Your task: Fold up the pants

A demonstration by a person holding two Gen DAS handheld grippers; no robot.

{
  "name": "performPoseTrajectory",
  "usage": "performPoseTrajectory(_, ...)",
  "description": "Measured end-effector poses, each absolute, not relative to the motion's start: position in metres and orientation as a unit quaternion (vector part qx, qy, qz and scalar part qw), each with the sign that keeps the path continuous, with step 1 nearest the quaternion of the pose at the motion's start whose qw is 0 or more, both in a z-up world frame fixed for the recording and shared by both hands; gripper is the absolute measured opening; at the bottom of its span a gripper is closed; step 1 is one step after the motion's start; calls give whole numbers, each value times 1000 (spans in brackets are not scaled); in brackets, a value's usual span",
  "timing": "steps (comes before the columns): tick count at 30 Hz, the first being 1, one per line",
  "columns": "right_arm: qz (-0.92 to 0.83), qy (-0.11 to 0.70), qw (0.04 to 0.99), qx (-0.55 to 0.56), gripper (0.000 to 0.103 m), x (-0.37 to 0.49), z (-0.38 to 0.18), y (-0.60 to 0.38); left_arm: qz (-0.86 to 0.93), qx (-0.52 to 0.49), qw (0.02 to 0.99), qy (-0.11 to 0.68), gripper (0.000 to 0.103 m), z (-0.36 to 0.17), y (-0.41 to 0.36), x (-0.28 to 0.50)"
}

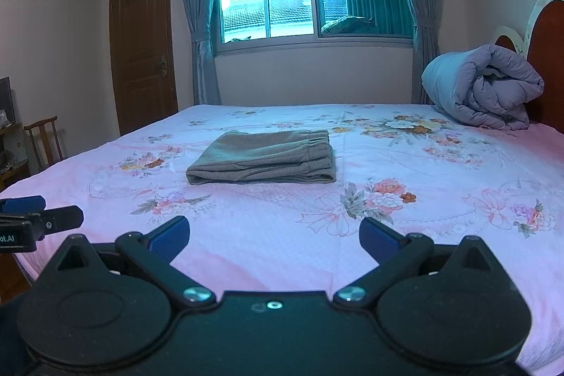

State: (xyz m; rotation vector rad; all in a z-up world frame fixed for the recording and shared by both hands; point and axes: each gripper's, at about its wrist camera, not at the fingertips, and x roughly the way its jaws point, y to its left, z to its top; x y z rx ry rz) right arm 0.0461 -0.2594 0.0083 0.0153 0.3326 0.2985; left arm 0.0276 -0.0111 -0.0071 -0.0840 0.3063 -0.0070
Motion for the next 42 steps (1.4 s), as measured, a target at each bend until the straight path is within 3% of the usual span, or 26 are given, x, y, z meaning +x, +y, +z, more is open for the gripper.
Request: performPoseTrajectory(42,148,164,975,6,97,46,9,-262,-7,-41,988,150,103,-8,-9,28)
